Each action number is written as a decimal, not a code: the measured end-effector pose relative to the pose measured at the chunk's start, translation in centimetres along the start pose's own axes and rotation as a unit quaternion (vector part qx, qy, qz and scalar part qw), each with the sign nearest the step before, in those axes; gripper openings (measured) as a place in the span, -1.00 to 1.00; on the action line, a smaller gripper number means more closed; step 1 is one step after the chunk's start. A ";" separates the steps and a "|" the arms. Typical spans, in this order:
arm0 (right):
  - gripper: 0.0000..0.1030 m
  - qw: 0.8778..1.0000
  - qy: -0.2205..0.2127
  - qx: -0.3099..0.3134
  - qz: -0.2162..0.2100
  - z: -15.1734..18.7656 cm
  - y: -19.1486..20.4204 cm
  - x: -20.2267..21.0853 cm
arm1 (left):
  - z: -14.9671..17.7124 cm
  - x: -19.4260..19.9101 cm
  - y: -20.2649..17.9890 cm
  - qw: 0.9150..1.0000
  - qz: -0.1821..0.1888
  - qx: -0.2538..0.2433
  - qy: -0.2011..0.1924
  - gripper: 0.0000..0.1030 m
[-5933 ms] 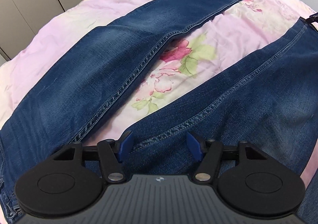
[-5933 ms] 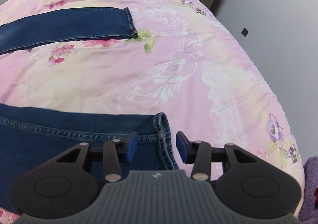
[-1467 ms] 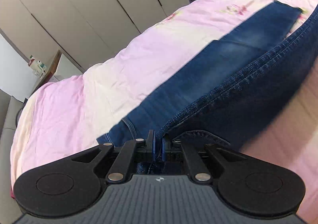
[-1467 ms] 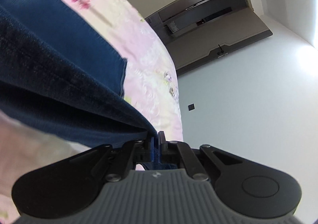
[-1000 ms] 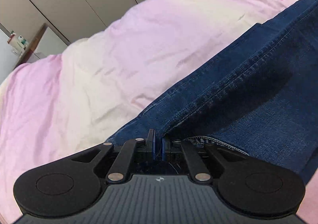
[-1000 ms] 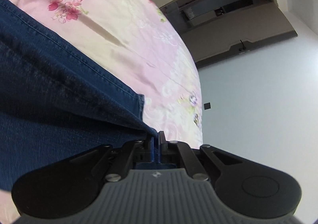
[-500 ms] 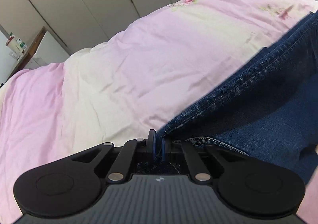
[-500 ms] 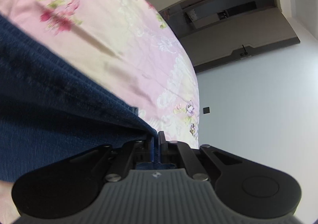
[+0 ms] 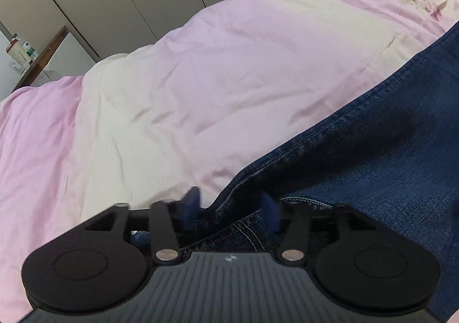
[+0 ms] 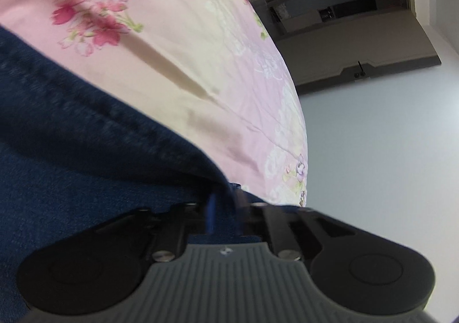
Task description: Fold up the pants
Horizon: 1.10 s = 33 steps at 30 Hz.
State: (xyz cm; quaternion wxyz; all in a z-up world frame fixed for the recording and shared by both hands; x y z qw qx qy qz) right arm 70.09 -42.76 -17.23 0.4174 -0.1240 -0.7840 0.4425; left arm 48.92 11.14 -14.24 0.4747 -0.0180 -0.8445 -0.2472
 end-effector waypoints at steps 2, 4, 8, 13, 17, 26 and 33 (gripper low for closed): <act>0.27 1.000 -0.012 0.000 0.006 0.5 -0.1 0.9 | 0.4 1.4 0.2 1.000 -0.009 0.007 -0.017 0.70; 0.27 1.000 -0.021 -0.014 0.001 1.0 -0.5 2.2 | 1.2 3.1 0.8 0.999 -0.004 0.025 -0.021 0.70; 0.27 0.995 -0.033 -0.075 -0.051 3.0 -1.3 6.1 | 4.9 6.9 2.7 0.995 0.002 0.095 -0.032 0.70; 0.27 0.975 -0.026 -0.162 -0.152 7.4 0.2 11.6 | 11.8 11.0 4.6 0.976 -0.016 0.215 -0.039 0.70; 0.27 0.938 -0.015 -0.260 -0.231 11.4 0.9 15.3 | 18.0 12.4 5.4 0.938 -0.016 0.344 -0.039 0.72; 0.27 0.819 0.019 -0.464 -0.337 18.8 2.1 18.5 | 27.6 10.8 5.0 0.806 0.064 0.584 -0.074 0.72; 0.26 0.733 0.043 -0.577 -0.357 21.4 0.2 17.2 | 28.7 7.3 5.4 0.744 0.099 0.654 -0.097 0.73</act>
Point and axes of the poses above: each gripper's, at about its wrist camera, not at the fingertips, and x roughly against the way its jaws point, y to its left, z to its underside, the point moved 1 cm from there along -x, roughly the way its jaws point, and after that the axes turned 9 degrees about -x, right-handed, at the moved point
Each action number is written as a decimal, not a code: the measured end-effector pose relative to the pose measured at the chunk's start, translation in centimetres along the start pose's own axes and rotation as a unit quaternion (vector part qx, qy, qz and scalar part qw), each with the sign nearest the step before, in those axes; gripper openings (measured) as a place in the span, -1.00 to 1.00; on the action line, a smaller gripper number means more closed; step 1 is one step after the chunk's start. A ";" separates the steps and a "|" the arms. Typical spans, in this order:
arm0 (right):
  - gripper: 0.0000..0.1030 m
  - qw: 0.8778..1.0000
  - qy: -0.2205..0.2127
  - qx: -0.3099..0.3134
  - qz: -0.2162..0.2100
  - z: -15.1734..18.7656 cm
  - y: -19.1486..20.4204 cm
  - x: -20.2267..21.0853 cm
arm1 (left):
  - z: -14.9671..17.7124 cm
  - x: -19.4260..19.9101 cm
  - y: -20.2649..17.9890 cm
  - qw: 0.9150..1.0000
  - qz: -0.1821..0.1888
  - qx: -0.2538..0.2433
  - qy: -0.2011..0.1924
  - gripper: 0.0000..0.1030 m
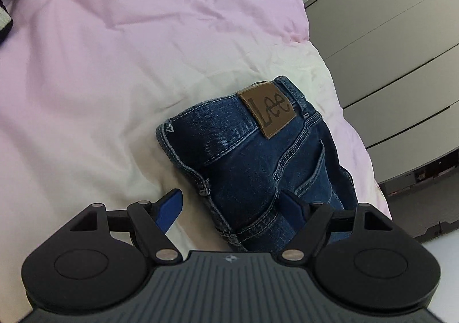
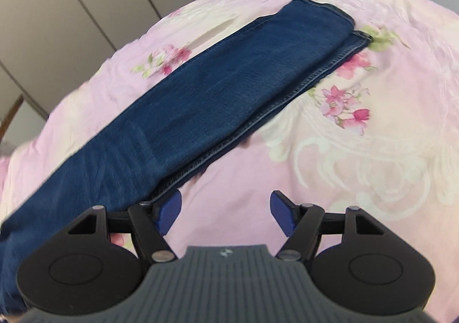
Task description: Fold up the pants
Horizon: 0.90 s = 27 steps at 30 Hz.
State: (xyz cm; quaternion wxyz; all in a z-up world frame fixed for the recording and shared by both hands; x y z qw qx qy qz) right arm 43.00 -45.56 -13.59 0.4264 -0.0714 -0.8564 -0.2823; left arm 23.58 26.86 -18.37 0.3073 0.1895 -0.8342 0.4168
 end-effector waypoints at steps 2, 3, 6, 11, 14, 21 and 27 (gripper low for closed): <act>0.26 1.000 -0.012 -0.022 -0.003 -0.9 -0.6 0.1 | -0.2 -0.9 -0.2 1.000 -0.001 -0.011 -0.003 0.73; 0.26 0.999 -0.019 -0.037 -0.006 -1.5 -1.1 0.0 | -0.2 -1.2 -0.3 1.000 -0.006 -0.020 -0.004 0.71; 0.26 0.996 -0.031 -0.081 -0.014 -3.1 -2.6 -0.2 | -0.3 -1.5 -1.1 0.999 -0.017 -0.043 -0.002 0.43; 0.18 0.990 -0.052 -0.130 -0.018 -6.4 -5.5 -2.4 | -0.2 -1.9 -2.4 0.996 -0.053 -0.066 -0.004 0.25; 0.12 0.985 -0.064 -0.158 -0.015 -8.5 -7.2 -4.2 | 0.0 -2.1 -2.5 0.995 -0.067 -0.071 -0.005 0.17; 0.09 0.977 -0.084 -0.195 0.021 -14.9 -10.6 -7.6 | 0.2 -2.4 -2.9 0.995 -0.086 -0.051 -0.012 0.11; 0.08 0.959 -0.096 -0.266 0.000 -17.1 -13.2 -10.3 | 0.5 -2.6 -1.4 0.997 -0.065 0.012 -0.027 0.13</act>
Point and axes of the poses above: each gripper's, at about its wrist camera, not at the fingertips, and x roughly against the way its jaws point, y to its left, z to its underside, the point moved 1 cm from there along -x, roughly the way its jaws point, and after that the axes turned 9 degrees about -x, right-handed, at the moved point
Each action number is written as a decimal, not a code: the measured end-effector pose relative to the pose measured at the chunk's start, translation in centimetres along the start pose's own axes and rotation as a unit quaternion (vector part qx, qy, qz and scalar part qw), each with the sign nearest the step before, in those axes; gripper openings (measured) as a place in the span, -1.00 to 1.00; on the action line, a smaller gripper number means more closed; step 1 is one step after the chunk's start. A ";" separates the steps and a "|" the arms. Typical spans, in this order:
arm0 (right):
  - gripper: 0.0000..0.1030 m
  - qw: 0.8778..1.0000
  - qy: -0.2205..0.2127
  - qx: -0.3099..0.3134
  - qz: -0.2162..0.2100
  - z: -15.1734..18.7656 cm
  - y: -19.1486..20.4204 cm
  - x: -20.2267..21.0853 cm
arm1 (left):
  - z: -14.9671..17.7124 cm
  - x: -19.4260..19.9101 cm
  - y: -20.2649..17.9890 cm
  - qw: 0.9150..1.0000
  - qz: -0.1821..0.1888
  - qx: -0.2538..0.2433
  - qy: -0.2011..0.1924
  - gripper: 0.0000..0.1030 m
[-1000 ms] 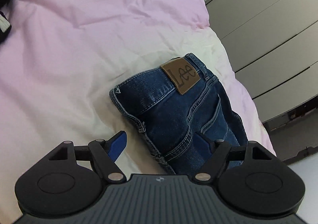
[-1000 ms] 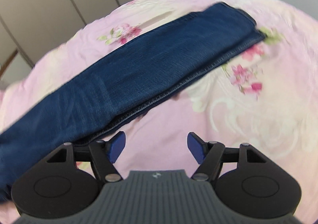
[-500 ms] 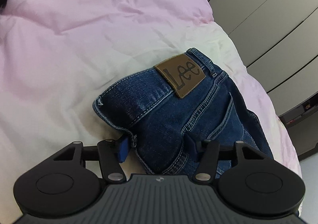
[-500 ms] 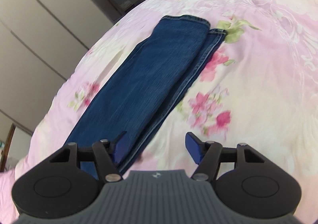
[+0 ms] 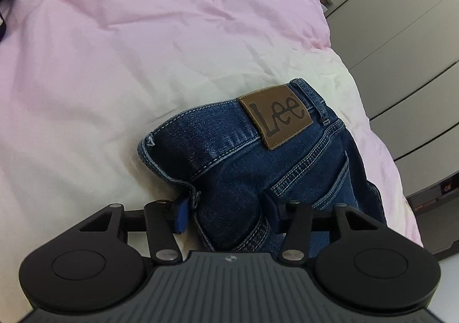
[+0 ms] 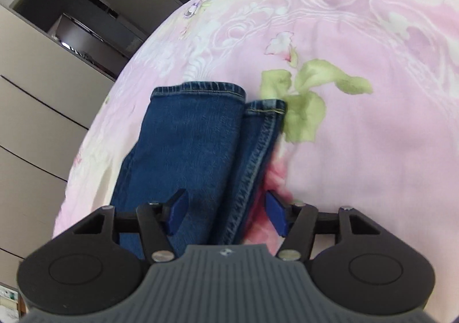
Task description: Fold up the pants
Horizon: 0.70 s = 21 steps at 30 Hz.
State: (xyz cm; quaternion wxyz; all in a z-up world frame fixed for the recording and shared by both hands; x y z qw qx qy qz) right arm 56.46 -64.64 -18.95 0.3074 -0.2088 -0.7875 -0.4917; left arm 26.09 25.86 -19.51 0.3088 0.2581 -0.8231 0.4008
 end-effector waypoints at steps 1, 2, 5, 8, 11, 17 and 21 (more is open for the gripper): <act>0.00 1.000 -0.003 0.010 0.001 0.1 0.4 -0.5 | 0.0 0.0 0.3 1.000 0.003 0.009 0.000 0.12; -0.24 1.000 -0.007 0.024 0.006 0.3 0.8 -0.8 | -0.1 0.1 0.4 1.000 0.002 0.017 0.000 0.03; -0.95 0.998 -0.025 0.057 0.032 0.5 1.6 -0.7 | -0.8 0.8 0.1 1.000 -0.018 0.024 0.004 -0.30; -1.00 0.995 -0.043 0.081 0.034 0.1 2.6 0.8 | -2.2 2.1 -1.6 0.999 -0.037 -0.011 0.001 -0.52; -1.00 0.988 -0.066 0.134 0.048 -0.1 5.1 3.1 | -4.0 3.9 -3.2 0.999 -0.030 -0.033 -0.002 -0.70; -1.00 0.980 -0.081 0.171 0.067 -0.4 6.7 9.6 | -6.3 8.4 -5.8 0.995 -0.026 -0.095 -0.007 -0.77; -1.00 0.979 -0.076 0.174 0.080 -0.5 3.9 16.0 | -6.5 11.2 -4.3 0.992 -0.034 -0.122 0.016 -0.79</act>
Point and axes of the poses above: each gripper's, at about its wrist camera, not at the fingertips, and x roughly against the way its jaws point, y to its left, z to its underside, the point moved 1 cm from there along -x, roughly the way its jaws point, and after that the axes turned 9 degrees about -x, right-handed, at the moved point
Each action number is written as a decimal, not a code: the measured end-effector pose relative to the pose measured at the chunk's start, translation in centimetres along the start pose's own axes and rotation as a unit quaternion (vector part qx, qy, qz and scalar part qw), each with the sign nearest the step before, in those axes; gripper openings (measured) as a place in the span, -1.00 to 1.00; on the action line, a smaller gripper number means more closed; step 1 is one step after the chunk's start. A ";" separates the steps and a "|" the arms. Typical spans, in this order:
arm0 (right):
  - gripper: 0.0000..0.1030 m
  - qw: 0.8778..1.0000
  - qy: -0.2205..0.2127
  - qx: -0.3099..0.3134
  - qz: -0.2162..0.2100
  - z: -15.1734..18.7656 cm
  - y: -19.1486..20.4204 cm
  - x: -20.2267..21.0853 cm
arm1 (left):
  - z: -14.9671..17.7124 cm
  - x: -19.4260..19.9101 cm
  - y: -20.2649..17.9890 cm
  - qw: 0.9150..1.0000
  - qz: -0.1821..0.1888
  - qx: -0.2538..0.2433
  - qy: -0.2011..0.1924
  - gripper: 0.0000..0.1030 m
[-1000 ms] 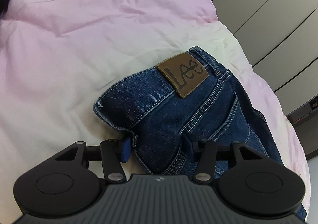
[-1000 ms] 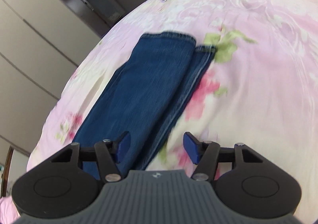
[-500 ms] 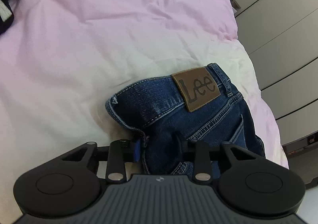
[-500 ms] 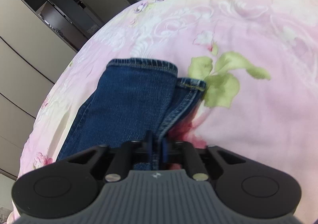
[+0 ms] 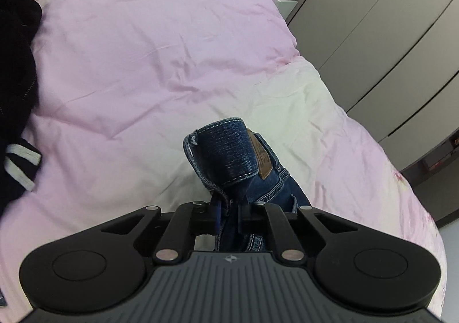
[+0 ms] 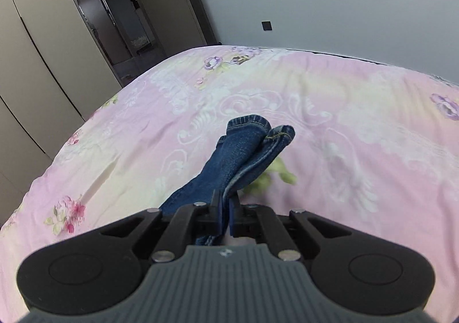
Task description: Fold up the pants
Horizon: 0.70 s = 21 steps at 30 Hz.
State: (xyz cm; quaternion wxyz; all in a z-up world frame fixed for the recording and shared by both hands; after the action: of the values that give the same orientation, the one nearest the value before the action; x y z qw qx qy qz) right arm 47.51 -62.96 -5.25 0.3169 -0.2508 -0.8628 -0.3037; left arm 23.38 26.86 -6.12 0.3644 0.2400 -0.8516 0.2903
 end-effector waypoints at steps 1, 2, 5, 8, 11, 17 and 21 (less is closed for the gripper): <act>-1.00 1.000 0.005 -0.001 0.002 0.3 -1.7 1.7 | 0.3 0.6 0.8 1.000 -0.001 -0.005 0.009 -0.79; -1.00 1.000 0.008 -0.003 0.004 0.6 -3.3 3.4 | 0.7 1.1 1.6 1.000 -0.003 -0.009 0.019 -0.80; -1.00 1.000 0.017 -0.018 0.009 2.3 -8.8 9.0 | 2.4 2.8 4.0 0.999 0.000 -0.013 0.044 -0.82; -1.00 1.000 0.012 -0.021 0.016 4.8 -13.9 14.7 | 4.0 3.4 5.3 0.997 -0.012 -0.041 0.060 -0.82; -1.00 0.998 0.036 -0.023 0.038 7.2 -18.1 16.6 | 5.3 1.3 6.3 0.995 -0.032 -0.056 0.081 -0.82; -1.00 0.995 0.064 -0.039 0.067 11.7 -22.8 13.9 | 7.4 -2.4 6.4 0.987 -0.080 -0.094 0.100 -0.69; -0.78 0.995 0.069 -0.054 0.056 12.3 -24.2 13.4 | 7.3 -1.3 4.8 0.975 -0.099 -0.167 0.109 -0.36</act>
State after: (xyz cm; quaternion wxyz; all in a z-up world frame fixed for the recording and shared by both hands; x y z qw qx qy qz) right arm 18.52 -68.01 -12.24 0.3783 -0.2941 -0.8056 -0.3484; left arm 17.72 25.70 -12.81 0.5167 0.2260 -0.8154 0.1308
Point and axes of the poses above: each gripper's, at about its wrist camera, not at the fingertips, and x roughly against the way its jaws point, y to its left, z to its underside, the point moved 1 cm from there along -x, roughly the way its jaws point, and after that the axes turned 9 degrees about -x, right-handed, at the moved point
